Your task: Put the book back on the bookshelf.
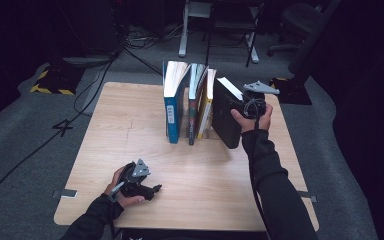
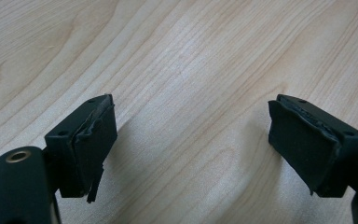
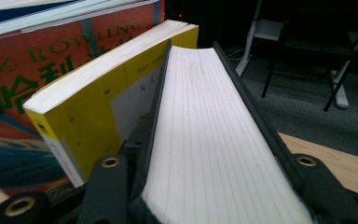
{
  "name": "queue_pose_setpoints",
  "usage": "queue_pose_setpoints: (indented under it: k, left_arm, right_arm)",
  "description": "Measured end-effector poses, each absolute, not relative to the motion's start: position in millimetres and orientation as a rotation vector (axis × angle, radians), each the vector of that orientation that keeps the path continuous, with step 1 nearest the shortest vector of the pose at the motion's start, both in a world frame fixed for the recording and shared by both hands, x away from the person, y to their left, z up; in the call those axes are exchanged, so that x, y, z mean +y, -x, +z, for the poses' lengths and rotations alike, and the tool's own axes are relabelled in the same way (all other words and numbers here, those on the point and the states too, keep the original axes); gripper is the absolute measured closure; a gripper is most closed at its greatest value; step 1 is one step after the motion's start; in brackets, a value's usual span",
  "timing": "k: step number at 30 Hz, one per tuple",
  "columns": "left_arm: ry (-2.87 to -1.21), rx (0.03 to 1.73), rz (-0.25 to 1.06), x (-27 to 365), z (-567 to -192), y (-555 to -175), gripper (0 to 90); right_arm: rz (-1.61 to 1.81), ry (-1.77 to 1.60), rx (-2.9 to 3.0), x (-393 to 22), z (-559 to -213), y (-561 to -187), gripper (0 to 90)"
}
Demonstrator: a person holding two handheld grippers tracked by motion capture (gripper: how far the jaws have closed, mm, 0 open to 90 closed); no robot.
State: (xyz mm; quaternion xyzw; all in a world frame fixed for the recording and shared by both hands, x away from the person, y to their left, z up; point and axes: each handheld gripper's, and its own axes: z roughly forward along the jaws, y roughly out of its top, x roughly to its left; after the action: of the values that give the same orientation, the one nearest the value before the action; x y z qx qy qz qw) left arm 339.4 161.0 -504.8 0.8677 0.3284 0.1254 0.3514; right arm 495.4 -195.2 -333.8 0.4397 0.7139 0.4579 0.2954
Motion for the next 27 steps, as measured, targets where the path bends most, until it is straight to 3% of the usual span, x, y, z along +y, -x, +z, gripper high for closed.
queue_pose_setpoints:
  k: [10, 19, 27]
  left_arm:
    - [-2.245, 0.852, 0.323, 161, -505, -340, 15.4]
    - [-2.245, 0.852, 0.323, 161, -505, -340, 15.4]
    - [-2.245, 0.852, 0.323, 161, -505, -340, 15.4]
  right_arm:
    - [1.248, -1.174, 1.872, -198, -359, -498, 52.7]
    - [1.241, -1.151, 1.927, -206, -361, -487, 51.2]
    - [1.244, -1.153, 2.015, -211, -361, -479, 44.1]
